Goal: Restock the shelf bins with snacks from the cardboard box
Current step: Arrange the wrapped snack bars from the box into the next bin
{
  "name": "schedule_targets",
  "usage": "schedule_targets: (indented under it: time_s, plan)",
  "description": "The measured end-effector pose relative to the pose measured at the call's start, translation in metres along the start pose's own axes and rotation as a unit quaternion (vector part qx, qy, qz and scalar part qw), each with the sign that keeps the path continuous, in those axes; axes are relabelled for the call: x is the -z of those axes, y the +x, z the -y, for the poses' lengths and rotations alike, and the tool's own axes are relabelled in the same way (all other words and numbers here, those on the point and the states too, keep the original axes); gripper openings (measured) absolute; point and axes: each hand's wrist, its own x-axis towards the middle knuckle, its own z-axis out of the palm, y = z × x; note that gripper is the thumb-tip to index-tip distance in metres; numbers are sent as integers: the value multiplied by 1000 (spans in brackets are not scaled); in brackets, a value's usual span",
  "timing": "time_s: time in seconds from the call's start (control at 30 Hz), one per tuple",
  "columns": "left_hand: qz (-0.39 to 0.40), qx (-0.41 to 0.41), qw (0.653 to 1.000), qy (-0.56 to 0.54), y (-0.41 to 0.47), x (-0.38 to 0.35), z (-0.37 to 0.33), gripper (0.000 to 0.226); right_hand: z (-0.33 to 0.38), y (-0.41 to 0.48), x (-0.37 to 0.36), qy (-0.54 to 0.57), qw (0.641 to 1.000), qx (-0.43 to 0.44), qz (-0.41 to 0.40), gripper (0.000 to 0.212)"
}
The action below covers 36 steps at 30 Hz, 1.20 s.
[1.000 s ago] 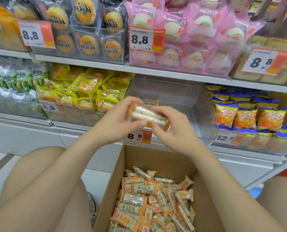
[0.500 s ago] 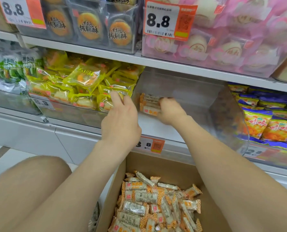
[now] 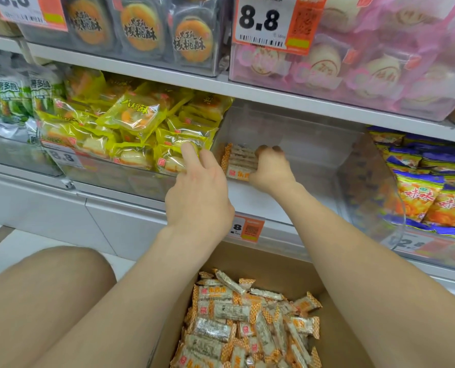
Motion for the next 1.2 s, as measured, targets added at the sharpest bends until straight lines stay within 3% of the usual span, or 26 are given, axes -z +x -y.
schedule_targets:
  time_s: [0.23, 0.37, 0.5, 0.6, 0.7, 0.77, 0.8, 0.87, 0.93, 1.03, 1.2]
  plan:
    - [-3, 0, 1000, -2, -1, -1, -1, 65, 2, -9, 8, -34, 999, 15, 4, 47]
    - [-14, -10, 1000, 21, 0, 0, 0, 62, 7, -28, 26, -49, 998, 19, -34, 41]
    - [-78, -32, 995, 45, -5, 4, 2, 58, 9, -76, 58, 121, 988, 52, -76, 32]
    - [-165, -92, 982, -9, -24, 15, 2, 34, 12, -145, 74, 228, 952, 116, -169, 26]
    - [-62, -62, 992, -86, -51, 17, 7, 12, 9, -199, 62, 322, 906, 200, -189, 25]
    - [73, -56, 995, -23, -69, 7, 15, 18, 0, -220, 36, 320, 908, 232, -138, 22]
    - [155, -79, 984, 28, -76, -2, 20, 20, -6, -227, 20, 300, 919, 234, -105, 21]
    - [317, -131, 930, 131, -85, -25, 28, 19, -20, -240, -11, 239, 949, 203, -19, 22]
    - [422, -154, 877, 172, -91, -57, 34, 17, -41, -247, -42, 174, 970, 139, 101, 27]
    - [483, -145, 846, 174, -99, -110, 44, 17, -76, -259, -78, 152, 957, 27, 244, 36]
    - [504, -143, 841, 135, -137, -174, 61, 36, -109, -276, -115, 147, 944, -77, 286, 28]
